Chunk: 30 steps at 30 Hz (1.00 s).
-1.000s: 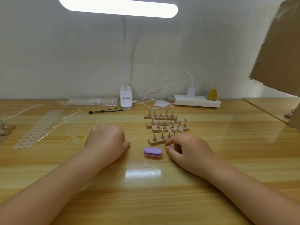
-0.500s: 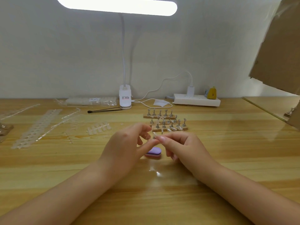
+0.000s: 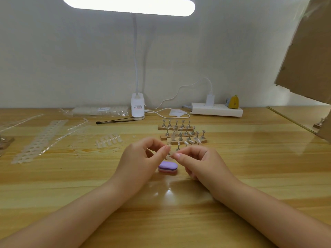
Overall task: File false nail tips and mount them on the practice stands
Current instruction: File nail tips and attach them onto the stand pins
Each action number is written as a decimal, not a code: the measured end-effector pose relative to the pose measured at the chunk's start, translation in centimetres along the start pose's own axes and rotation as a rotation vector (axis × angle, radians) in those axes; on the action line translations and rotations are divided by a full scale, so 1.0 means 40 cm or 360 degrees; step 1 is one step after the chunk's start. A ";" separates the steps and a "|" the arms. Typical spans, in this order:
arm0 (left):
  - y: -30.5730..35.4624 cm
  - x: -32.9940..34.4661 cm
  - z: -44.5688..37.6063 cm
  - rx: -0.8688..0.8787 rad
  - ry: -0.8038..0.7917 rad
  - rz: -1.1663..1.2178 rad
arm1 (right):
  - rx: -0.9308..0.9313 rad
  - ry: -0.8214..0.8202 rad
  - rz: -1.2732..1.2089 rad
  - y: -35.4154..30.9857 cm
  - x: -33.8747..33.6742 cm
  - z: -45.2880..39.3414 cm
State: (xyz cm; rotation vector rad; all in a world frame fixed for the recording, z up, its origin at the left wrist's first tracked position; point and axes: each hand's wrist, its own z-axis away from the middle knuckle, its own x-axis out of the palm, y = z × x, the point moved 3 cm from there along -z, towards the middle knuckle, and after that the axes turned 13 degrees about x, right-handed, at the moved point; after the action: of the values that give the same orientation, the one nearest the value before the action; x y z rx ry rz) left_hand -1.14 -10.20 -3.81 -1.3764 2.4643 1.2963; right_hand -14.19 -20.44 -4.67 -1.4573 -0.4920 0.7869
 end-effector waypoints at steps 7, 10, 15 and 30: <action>0.049 -0.001 0.003 0.0902 -0.0112 -0.1133 | -0.0004 0.0014 0.0032 0.007 0.000 -0.003; 0.052 -0.002 0.000 0.0971 -0.0164 -0.1360 | -0.0008 0.0023 0.0039 0.006 -0.002 -0.004; 0.046 0.010 -0.003 0.0697 -0.0264 -0.1399 | -0.0301 0.0122 0.0334 -0.009 -0.003 0.004; 0.015 -0.009 -0.010 0.0437 -0.0305 -0.1118 | -0.0329 0.0157 0.0322 0.000 -0.020 -0.005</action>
State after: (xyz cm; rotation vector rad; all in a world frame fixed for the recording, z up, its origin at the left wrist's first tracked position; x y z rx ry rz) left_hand -1.19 -10.08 -3.02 -1.7054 1.6954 0.8398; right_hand -14.59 -21.17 -4.54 -1.7493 -0.3620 0.8375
